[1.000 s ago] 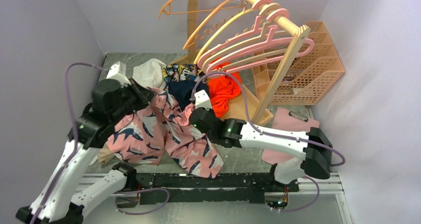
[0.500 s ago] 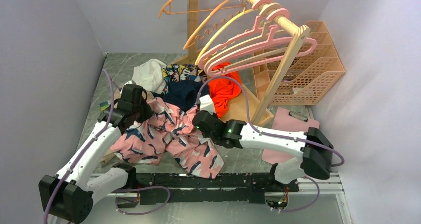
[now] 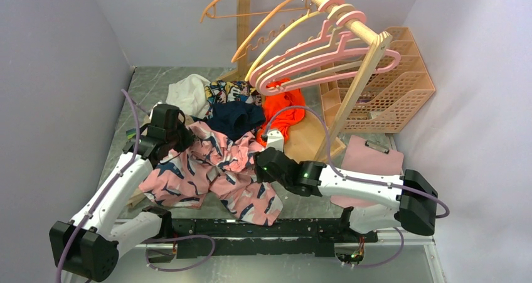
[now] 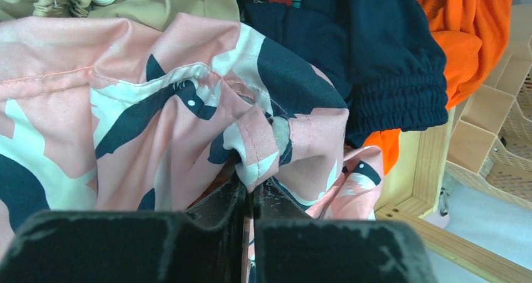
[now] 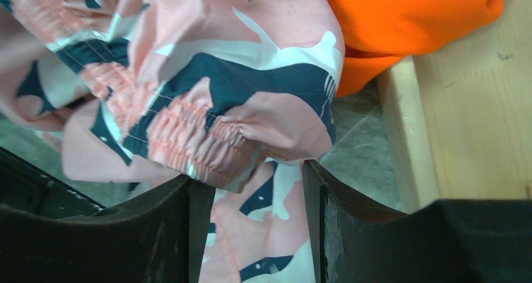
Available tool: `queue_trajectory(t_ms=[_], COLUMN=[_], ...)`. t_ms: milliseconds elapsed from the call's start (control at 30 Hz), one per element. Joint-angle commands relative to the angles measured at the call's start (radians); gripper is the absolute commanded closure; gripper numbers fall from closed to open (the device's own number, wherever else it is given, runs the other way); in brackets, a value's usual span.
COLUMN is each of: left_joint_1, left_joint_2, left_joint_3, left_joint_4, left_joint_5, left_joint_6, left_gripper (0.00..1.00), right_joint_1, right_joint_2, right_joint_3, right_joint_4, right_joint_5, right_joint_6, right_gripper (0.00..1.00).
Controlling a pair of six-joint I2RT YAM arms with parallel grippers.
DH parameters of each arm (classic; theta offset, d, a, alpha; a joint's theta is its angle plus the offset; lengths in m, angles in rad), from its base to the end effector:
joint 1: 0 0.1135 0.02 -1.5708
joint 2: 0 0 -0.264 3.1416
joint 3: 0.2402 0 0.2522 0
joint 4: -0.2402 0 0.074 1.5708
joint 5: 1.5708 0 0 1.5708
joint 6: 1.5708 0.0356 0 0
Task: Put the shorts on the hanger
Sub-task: Adjust the shorts at the center of the board.
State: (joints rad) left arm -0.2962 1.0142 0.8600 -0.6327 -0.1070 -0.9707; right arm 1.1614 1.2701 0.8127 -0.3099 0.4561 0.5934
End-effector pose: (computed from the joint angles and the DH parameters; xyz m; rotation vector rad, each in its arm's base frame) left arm 0.2010 -0.0574 0.2818 -0.8463 2.2527 -0.4848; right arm 0.1196 0.2363 0.2377 -0.4201 2.2362 0.4040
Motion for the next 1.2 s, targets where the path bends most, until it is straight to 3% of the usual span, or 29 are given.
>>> queue_trajectory(t_ms=[0, 167, 367, 500, 633, 767, 867, 933, 1067, 1167], left_joint_1=[0.008, 0.008, 0.008, 0.008, 0.008, 0.008, 0.008, 0.008, 0.008, 0.008], left_joint_2=[-0.012, -0.026, -0.057, -0.061, -0.05, 0.001, 0.013, -0.004, -0.07, -0.099], left_joint_3=[-0.007, -0.019, -0.039, -0.028, 0.002, 0.071, 0.102, 0.111, 0.107, 0.109], left_joint_4=[0.041, 0.036, 0.039, 0.017, 0.01, 0.001, -0.02, -0.034, -0.064, -0.123], left_joint_5=[0.027, 0.037, 0.059, 0.068, 0.057, 0.082, 0.111, 0.117, 0.135, 0.155], left_joint_6=[-0.037, -0.043, -0.025, 0.055, 0.175, 0.3, 0.377, 0.415, 0.481, 0.499], left_gripper=[0.93, 0.93, 0.93, 0.93, 0.89, 0.71, 0.36, 0.21, 0.06, 0.05], right_joint_1=[-0.002, -0.005, -0.004, -0.027, -0.062, -0.106, -0.135, -0.15, -0.173, -0.197], right_joint_2=[-0.035, 0.016, 0.099, 0.115, 0.123, 0.14, 0.146, 0.143, 0.137, 0.139], right_joint_3=[-0.009, 0.039, 0.1, 0.128, 0.162, 0.184, 0.172, 0.157, 0.136, 0.132], right_joint_4=[0.097, 0.046, -0.033, -0.062, -0.077, -0.095, -0.093, -0.083, -0.066, -0.054], right_joint_5=[0.005, 0.044, 0.108, 0.181, 0.227, 0.25, 0.231, 0.215, 0.189, 0.162], right_joint_6=[0.104, 0.129, 0.153, 0.111, 0.05, 0.021, 0.017, 0.016, 0.011, 0.002], right_gripper=[0.46, 0.71, 0.8, 0.99, 1.0, 1.0, 1.0, 1.0, 1.0, 1.0])
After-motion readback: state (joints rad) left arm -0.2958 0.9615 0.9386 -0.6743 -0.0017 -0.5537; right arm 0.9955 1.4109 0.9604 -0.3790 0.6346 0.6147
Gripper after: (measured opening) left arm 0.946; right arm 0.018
